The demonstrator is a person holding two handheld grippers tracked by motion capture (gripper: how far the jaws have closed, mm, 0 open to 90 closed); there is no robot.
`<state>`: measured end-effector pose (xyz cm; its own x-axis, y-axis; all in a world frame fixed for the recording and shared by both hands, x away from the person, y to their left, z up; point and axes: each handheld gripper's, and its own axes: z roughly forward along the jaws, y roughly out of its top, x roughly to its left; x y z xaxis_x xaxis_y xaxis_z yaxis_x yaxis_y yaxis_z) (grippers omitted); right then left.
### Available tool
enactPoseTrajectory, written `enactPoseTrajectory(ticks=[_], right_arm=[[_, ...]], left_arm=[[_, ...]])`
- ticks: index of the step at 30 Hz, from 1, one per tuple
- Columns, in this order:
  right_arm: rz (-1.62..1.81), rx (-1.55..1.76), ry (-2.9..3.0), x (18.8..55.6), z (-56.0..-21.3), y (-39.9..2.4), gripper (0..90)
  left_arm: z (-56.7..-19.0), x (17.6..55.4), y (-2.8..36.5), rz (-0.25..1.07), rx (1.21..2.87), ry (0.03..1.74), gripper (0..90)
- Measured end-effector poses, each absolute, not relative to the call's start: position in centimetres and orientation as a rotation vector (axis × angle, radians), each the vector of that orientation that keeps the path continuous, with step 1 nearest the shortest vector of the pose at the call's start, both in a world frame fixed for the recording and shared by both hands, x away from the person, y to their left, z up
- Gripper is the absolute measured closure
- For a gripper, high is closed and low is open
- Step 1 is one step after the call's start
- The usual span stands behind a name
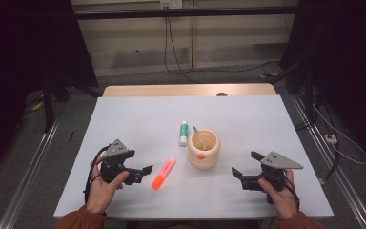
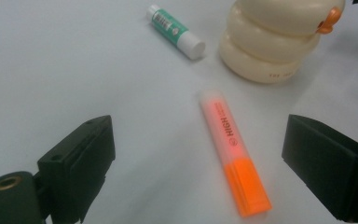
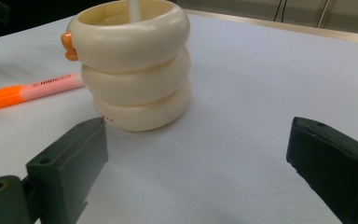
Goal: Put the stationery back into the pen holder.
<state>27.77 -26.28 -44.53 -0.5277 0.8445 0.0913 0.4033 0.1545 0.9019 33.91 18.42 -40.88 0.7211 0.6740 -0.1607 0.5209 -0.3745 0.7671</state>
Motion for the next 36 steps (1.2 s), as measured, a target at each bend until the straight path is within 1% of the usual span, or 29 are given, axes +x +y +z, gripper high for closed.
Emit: enactPoseTrajectory(ticks=[4,9,17,20,22,27,29,33,36], right_arm=[[1.344,1.186,1.999,27.8,-44.5,-26.3,5.1],[1.346,1.182,2.001,27.8,-44.5,-26.2,5.1],[1.347,1.181,2.001,27.7,-44.5,-26.2,5.1],[1.347,1.182,2.001,27.7,-44.5,-26.2,5.1],[1.346,1.179,2.003,27.7,-44.5,-26.2,5.1],[1.346,1.18,2.004,27.8,-44.5,-26.2,5.1],[1.346,1.179,2.005,27.8,-44.5,-26.2,5.1],[1.347,1.181,2.007,27.8,-44.5,-26.2,5.1],[1.345,1.184,2.008,27.7,-44.6,-26.2,5.1]], left_arm=[[-41.4,34.0,18.2,0.21,2.104,0.915,9.0],[-41.9,33.7,16.6,0.195,2.195,0.895,9.1],[-42.3,33.9,14.2,0.165,2.259,0.902,8.0],[-42.7,34.3,13.6,0.138,2.28,0.934,13.0],[-43.0,34.4,13.3,0.119,2.299,0.945,12.8],[-43.2,34.3,12.7,0.108,2.321,0.959,16.8],[-43.3,34.3,12.6,0.099,2.341,0.947,21.1],[-43.7,34.2,12.3,0.094,2.352,0.974,32.0],[-43.8,34.1,12.1,0.085,2.363,0.969,37.2]])
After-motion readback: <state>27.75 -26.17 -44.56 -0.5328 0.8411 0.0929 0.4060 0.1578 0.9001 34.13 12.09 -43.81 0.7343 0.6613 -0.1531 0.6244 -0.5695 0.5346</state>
